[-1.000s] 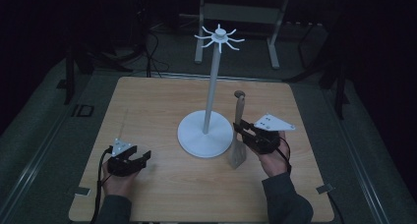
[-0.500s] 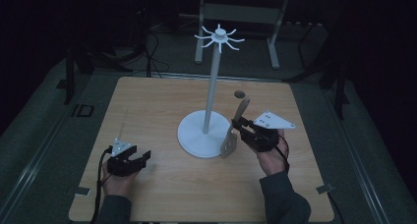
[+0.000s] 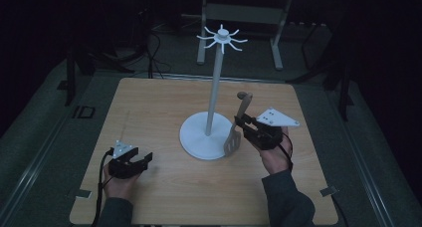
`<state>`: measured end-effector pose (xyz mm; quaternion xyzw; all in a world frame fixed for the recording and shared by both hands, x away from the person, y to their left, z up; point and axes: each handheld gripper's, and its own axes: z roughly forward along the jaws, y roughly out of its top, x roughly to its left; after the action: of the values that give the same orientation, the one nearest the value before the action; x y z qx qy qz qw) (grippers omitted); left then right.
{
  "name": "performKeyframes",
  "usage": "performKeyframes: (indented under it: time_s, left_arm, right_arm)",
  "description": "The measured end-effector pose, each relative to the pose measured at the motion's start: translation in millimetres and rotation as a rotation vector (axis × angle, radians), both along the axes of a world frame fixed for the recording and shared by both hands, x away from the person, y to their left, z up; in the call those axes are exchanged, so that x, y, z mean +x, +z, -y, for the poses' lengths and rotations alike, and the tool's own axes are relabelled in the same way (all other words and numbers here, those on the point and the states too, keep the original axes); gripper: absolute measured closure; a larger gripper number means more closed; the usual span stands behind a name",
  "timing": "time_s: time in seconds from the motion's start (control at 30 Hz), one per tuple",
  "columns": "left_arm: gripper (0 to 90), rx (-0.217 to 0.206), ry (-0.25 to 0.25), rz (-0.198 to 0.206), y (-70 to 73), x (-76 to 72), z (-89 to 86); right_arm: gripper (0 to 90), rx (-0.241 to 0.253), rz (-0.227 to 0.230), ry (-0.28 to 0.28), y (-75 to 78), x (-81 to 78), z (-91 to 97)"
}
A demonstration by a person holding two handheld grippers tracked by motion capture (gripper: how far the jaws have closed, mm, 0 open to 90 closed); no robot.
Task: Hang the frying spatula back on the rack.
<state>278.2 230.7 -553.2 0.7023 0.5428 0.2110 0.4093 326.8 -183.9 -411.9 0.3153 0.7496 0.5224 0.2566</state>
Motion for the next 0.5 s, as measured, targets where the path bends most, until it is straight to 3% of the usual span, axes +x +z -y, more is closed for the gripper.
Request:
performKeyframes:
  time_s: [0.5]
  left_arm:
    - [37.3, -0.004, 0.001, -0.001, -0.4, 0.2, 0.2]
  right_arm:
    - [74.9, 0.006, 0.010, 0.000, 11.8, 3.0, -0.2]
